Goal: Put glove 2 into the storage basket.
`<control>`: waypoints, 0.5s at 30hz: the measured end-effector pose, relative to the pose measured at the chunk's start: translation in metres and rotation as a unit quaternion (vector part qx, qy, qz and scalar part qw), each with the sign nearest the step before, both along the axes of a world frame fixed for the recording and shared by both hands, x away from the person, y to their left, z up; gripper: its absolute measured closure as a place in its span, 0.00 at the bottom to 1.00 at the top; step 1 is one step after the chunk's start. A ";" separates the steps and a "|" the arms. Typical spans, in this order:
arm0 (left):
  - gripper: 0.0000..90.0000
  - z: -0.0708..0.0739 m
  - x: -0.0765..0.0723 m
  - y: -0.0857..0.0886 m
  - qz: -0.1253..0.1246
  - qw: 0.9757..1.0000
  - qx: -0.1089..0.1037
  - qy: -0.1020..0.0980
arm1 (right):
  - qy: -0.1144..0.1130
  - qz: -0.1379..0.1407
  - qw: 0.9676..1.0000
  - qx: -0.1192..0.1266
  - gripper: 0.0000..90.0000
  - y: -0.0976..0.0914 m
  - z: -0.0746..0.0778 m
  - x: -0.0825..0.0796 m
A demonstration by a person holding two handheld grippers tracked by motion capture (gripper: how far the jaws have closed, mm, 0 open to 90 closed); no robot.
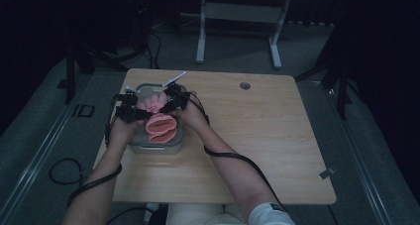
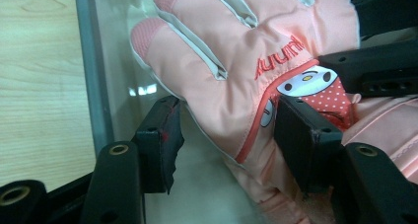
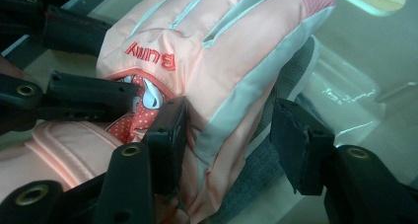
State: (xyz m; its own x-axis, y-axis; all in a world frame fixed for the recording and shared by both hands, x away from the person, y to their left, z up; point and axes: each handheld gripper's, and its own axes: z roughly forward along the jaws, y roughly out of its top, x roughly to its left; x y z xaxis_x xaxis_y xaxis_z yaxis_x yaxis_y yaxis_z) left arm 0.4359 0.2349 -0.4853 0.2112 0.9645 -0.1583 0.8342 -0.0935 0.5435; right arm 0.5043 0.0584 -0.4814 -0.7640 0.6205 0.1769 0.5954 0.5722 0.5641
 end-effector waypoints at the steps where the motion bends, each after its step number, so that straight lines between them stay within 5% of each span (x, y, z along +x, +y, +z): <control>1: 0.48 0.000 0.000 0.000 0.000 1.000 0.000 0.000 | -0.001 0.000 1.000 -0.002 0.54 0.001 -0.001 0.000; 3: 0.48 -0.001 0.001 -0.004 0.001 1.000 0.020 -0.002 | -0.001 -0.001 1.000 -0.006 0.52 0.001 -0.004 0.001; 7: 0.48 0.000 0.003 -0.005 0.006 1.000 0.021 0.001 | 0.000 -0.003 1.000 -0.011 0.52 0.004 -0.003 0.001; 15: 0.46 0.003 0.001 0.005 0.023 0.999 -0.026 -0.009 | 0.021 0.003 1.000 0.020 0.53 0.000 0.004 0.007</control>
